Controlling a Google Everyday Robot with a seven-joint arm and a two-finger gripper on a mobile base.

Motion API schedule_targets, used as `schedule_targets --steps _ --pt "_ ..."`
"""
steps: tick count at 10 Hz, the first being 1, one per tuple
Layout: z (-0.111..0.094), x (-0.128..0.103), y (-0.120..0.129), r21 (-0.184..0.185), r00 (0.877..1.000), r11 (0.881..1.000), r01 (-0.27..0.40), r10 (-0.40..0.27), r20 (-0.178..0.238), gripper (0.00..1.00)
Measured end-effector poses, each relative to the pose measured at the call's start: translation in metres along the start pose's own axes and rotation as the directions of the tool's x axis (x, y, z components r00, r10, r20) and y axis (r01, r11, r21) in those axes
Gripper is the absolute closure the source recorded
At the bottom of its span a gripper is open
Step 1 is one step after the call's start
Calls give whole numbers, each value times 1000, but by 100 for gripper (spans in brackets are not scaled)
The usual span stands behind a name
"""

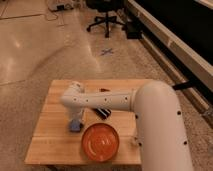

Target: Wipe the white sponge on the table

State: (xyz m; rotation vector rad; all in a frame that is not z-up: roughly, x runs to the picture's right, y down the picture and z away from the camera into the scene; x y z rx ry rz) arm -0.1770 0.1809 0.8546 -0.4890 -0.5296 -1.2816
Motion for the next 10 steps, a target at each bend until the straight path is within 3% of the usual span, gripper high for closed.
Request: schedule_targets --steps 4,7,10 --pt "-6 12 3 -28 999 999 -18 17 -29 99" --pt "-14 34 26 -68 997 996 -49 45 -65 100" --pt "-18 37 59 -121 996 991 -61 52 -77 100"
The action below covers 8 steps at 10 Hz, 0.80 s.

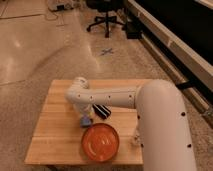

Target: Wipe the white sponge on the table

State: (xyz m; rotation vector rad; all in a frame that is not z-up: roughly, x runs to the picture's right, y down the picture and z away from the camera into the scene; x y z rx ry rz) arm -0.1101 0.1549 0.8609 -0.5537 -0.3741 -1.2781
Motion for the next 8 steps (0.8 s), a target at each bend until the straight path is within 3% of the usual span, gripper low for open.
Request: schedule_targets --steps 4,8 --pt "0 -36 25 -48 997 996 77 -76 18 100" --pt "-12 -91 3 -7 981 982 187 -186 53 100"
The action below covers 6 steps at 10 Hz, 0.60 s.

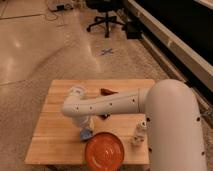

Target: Wipe the white sponge on the table

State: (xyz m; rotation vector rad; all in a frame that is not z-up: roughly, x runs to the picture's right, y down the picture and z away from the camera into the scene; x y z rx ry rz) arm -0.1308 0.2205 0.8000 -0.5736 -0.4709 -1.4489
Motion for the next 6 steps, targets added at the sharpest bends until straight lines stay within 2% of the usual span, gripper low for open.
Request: schedule_targets --steps 3,6 --pt "1 -15 -31 31 999 998 47 -47 20 100" --pt "8 -14 -69 58 995 995 87 -89 37 100"
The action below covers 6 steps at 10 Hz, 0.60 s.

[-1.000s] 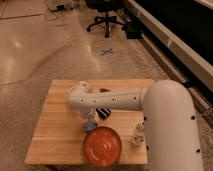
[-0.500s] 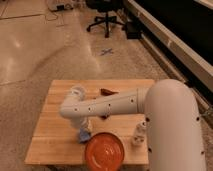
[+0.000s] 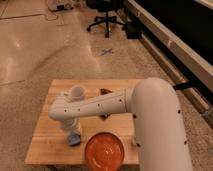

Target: Wipe the white sponge on the table

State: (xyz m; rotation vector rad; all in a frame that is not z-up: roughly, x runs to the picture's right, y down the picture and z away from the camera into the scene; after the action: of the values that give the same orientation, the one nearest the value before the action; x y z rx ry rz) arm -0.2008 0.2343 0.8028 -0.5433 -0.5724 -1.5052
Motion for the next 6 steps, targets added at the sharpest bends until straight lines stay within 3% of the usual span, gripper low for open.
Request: schedule_targets --steps 3,6 --pt "0 19 -33 18 1000 999 26 -26 -5 100" --pt "-9 48 -64 40 999 999 30 -28 -36 100"
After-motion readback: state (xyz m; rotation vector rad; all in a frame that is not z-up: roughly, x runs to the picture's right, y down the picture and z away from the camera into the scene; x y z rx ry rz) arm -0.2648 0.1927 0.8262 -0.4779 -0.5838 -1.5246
